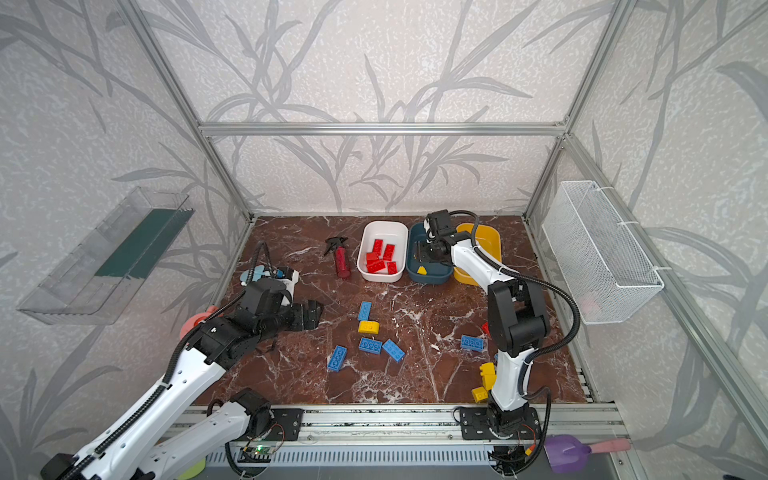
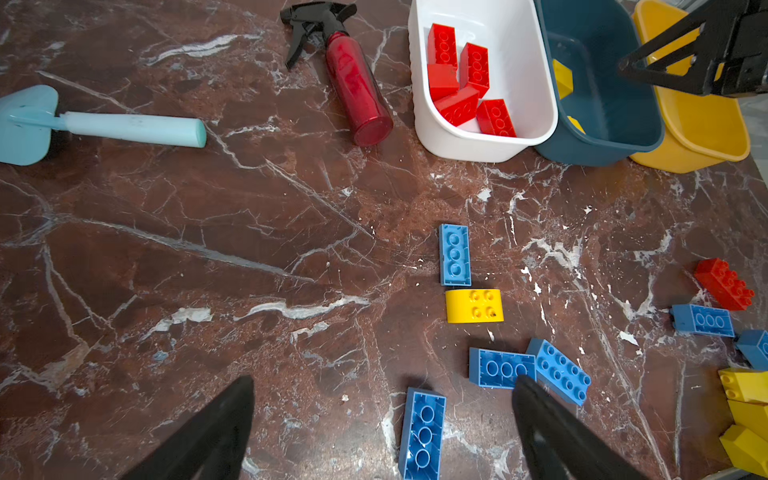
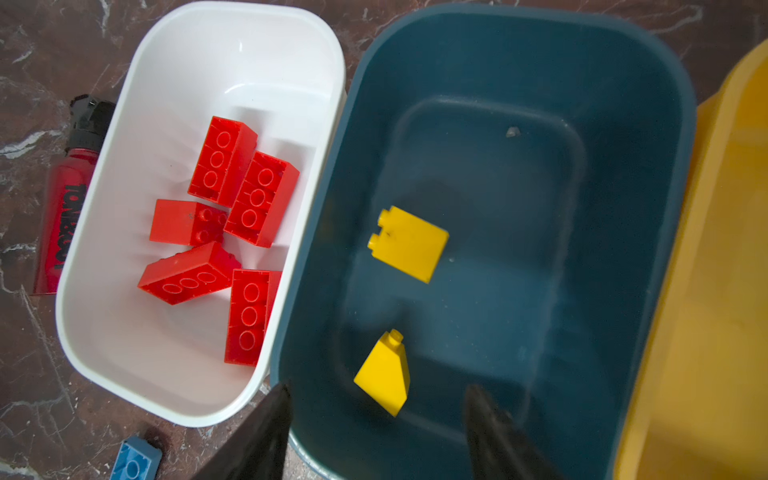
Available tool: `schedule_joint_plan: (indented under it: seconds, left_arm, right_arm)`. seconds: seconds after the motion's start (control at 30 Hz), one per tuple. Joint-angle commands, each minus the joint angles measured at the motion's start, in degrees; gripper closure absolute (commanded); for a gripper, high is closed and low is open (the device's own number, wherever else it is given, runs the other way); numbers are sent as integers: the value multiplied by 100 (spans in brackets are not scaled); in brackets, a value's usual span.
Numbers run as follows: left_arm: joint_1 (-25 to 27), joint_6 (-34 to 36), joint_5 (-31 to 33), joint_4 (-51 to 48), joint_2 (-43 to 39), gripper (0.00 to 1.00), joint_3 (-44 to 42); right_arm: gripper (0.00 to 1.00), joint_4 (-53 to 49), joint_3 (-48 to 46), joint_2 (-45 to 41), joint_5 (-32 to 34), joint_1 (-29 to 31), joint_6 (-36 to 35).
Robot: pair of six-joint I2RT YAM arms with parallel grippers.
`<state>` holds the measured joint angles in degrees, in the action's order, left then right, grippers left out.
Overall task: Sort the legos into containers by color
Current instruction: 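Open right gripper to drop yellow brick into teal bin, then grasp yellow rounded 2x2 brick with left gripper while right gripper withdraws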
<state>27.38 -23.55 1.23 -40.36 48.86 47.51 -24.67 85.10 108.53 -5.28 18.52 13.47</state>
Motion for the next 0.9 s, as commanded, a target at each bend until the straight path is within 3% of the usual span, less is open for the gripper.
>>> schedule_joint_plan:
  seconds: [0.0, 0.3, 0.5, 0.87]
  left_arm:
    - [73, -50, -58, -116, 130, 4, 95]
    - [844, -807, 446, -4, 914, 1, 185]
    - [1490, -1196, 927, 244, 1559, 1, 333]
    - [2156, -1649, 1001, 530, 3144, 1, 904]
  right_arm:
    - [28, 168, -165, -442, -177, -7, -30]
    - [16, 1495, -1784, -2036, -491, 257, 255]
    - [11, 1465, -2456, -2865, -369, 509, 168]
    - [6, 1595, -3752, -3945, 1689, 1063, 887]
